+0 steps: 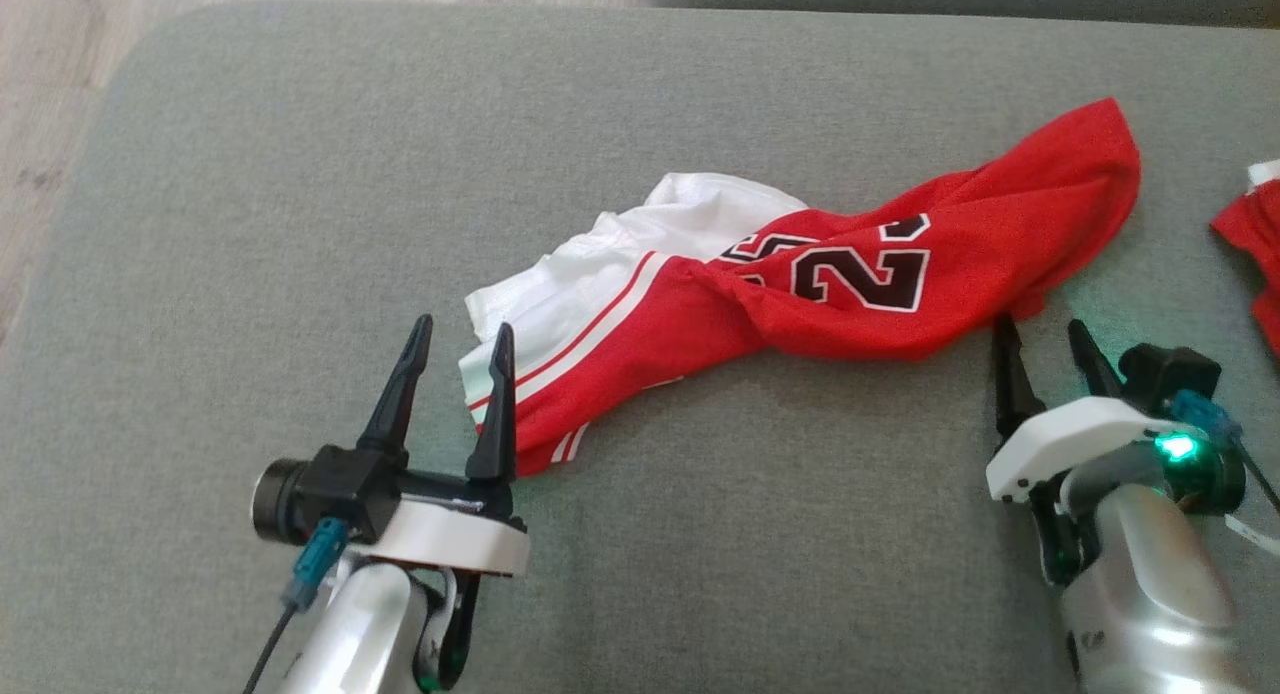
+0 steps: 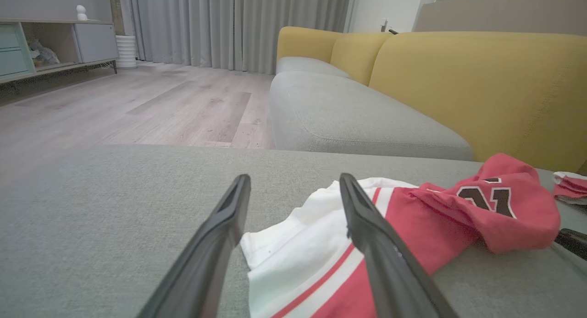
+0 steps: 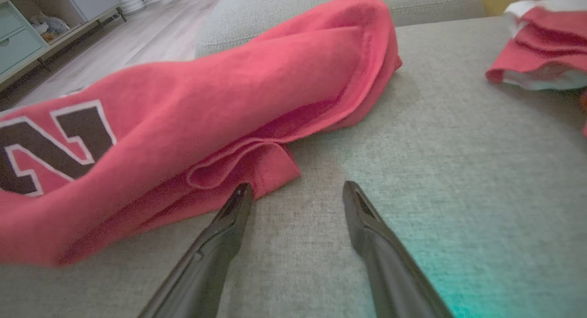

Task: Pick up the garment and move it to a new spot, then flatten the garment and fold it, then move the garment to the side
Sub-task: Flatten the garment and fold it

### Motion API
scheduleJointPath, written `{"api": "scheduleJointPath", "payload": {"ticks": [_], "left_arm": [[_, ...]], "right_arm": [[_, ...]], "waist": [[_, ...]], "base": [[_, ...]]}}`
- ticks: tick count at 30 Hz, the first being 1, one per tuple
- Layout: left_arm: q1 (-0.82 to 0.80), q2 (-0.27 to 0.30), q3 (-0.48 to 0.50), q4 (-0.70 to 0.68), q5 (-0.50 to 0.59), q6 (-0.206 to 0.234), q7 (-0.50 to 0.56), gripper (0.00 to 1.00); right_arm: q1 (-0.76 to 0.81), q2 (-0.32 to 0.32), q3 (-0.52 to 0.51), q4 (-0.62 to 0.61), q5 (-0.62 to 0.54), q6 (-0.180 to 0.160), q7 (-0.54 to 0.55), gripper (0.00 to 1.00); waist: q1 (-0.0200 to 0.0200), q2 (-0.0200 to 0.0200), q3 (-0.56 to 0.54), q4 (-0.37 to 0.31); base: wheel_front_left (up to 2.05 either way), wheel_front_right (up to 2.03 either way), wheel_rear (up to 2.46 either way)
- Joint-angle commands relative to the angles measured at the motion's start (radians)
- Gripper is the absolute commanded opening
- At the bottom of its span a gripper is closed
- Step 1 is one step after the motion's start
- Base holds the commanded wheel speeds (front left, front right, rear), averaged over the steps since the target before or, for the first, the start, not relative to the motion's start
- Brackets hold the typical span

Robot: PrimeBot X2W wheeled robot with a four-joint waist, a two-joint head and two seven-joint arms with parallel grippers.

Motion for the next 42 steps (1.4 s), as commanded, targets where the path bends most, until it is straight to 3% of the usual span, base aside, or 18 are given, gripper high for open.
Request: {"api": "scheduleJointPath", "payload": {"ticks": [1,9,10,11,12,18,24,33,42], "left_arm": [[-0.038,-0.001,0.042,-0.024,0.011,-0.008,-0.005,1.0],[-0.04,-0.014,0.06,-0.022,0.026,-0.022,-0.005,1.0],[-0.04,-0.015,0.063,-0.021,0.028,-0.024,-0.005,1.0],[-0.04,-0.016,0.065,-0.019,0.03,-0.025,-0.005,1.0],[-0.039,-0.018,0.068,-0.017,0.032,-0.026,-0.005,1.0],[-0.025,-0.021,0.089,-0.006,0.043,-0.028,-0.005,1.0],[0.006,-0.025,0.107,-0.002,0.048,-0.029,-0.005,1.0],[0.046,-0.029,0.112,-0.003,0.043,-0.023,-0.005,1.0],[0.067,-0.031,0.106,-0.001,0.034,-0.014,-0.005,1.0]], "right_arm": [[-0.051,-0.003,0.013,0.018,-0.023,-0.001,-0.008,1.0],[-0.129,-0.003,0.018,0.154,-0.048,-0.001,-0.046,1.0],[-0.137,-0.003,0.019,0.17,-0.051,-0.001,-0.051,0.84],[-0.143,-0.003,0.019,0.184,-0.054,-0.001,-0.058,0.03],[-0.148,-0.003,0.016,0.195,-0.06,-0.001,-0.065,0.0],[-0.139,-0.003,0.001,0.239,-0.053,-0.001,-0.1,0.0],[-0.063,-0.003,-0.012,0.204,-0.026,-0.001,-0.112,0.0],[0.092,-0.003,-0.082,0.05,-0.04,-0.001,-0.102,0.0],[0.246,-0.003,-0.165,-0.157,-0.062,-0.001,0.027,0.0]], "waist": [[-0.0002,0.0,0.01,0.012],[-0.0002,0.0,0.02,0.022],[-0.0002,0.0,0.021,0.022],[-0.0002,0.0,0.019,0.022],[-0.0002,0.0,0.017,0.021],[-0.0002,0.0,-0.024,-0.015],[-0.0002,0.0,-0.093,-0.082],[-0.0002,0.0,-0.168,-0.158],[-0.0002,0.0,-0.206,-0.184]], "base": [[0.0,0.0,0.0],[0.0,0.0,0.0],[0.0,0.0,0.0],[0.0,0.0,0.0],[0.0,0.0,0.0],[0.0,0.0,0.0],[0.0,0.0,0.0],[0.0,0.0,0.0],[0.0,0.0,0.0]]}}
